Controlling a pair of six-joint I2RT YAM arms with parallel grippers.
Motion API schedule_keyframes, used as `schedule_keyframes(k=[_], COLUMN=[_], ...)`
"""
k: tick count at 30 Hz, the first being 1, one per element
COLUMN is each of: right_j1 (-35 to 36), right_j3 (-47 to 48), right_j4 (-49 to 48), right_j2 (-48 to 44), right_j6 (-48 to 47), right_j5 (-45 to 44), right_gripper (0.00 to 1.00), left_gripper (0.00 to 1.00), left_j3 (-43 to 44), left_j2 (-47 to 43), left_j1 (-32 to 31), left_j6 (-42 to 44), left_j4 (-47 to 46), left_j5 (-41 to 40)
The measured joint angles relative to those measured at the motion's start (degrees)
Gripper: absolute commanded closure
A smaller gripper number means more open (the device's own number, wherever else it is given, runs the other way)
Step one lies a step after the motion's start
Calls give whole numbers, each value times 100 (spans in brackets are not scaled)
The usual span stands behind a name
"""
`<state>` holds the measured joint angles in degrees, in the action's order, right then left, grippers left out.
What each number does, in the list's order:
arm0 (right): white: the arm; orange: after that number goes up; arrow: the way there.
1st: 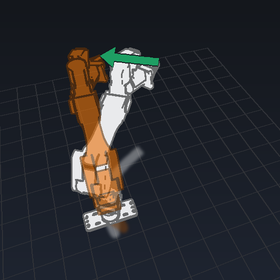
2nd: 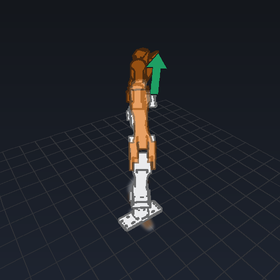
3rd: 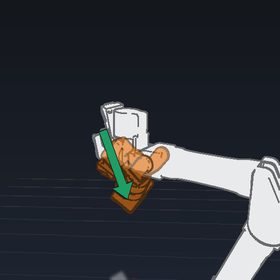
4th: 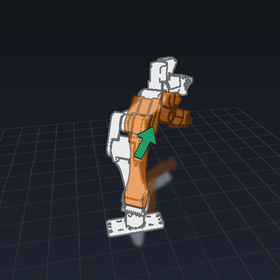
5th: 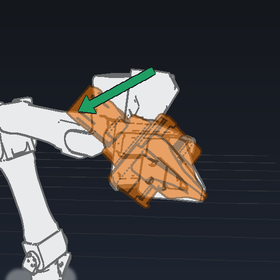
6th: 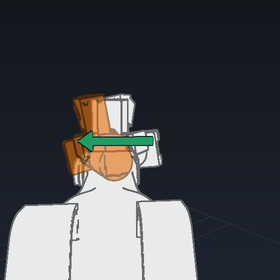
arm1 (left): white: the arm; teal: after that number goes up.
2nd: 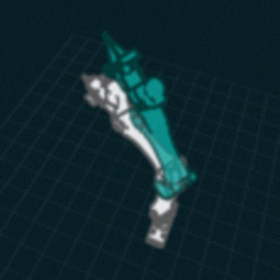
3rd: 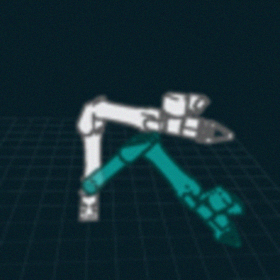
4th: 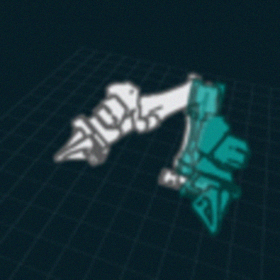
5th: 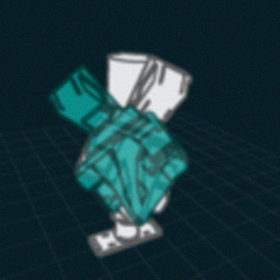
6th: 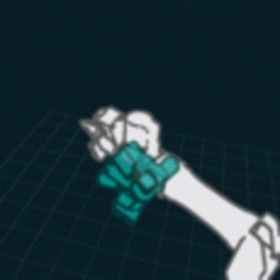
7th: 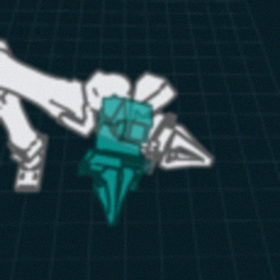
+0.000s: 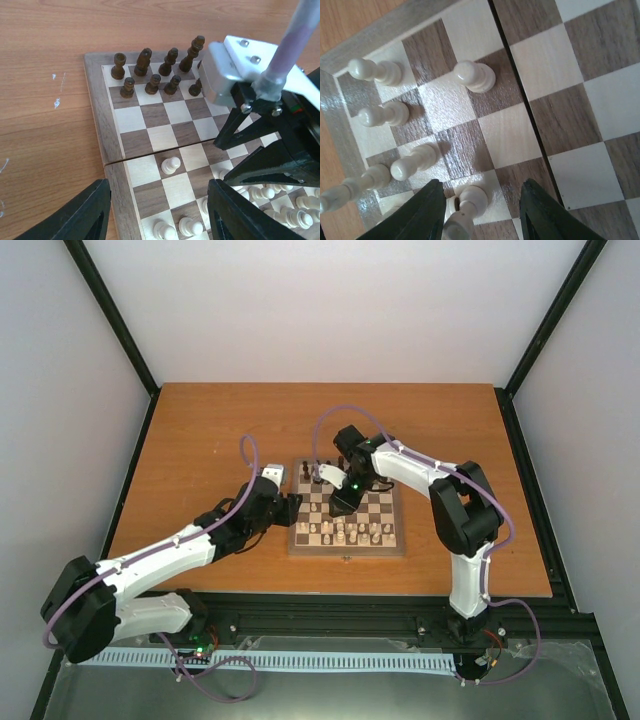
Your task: Set up the chess pieces on the board
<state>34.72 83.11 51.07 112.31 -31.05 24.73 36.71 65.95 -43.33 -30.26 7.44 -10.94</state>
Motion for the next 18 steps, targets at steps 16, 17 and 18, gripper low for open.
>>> schedule_keyframes(k=[16, 17, 18], right_j1=[42, 42, 42], right_j3=[11, 11, 11], right_j4=[238, 245, 249], right_j2=[46, 46, 46], right_j6=[44, 50, 48], right_j5=[-205, -205, -208], right_gripper=[58, 60, 63], left_gripper=[44, 44, 44], left_j3=[-144, -144, -144], left_j2=[-63, -63, -63], left_j1=[50, 50, 50], left_j6=[-109, -109, -111], left_j4=[-37, -37, -39], left_j5=[-9, -7, -7])
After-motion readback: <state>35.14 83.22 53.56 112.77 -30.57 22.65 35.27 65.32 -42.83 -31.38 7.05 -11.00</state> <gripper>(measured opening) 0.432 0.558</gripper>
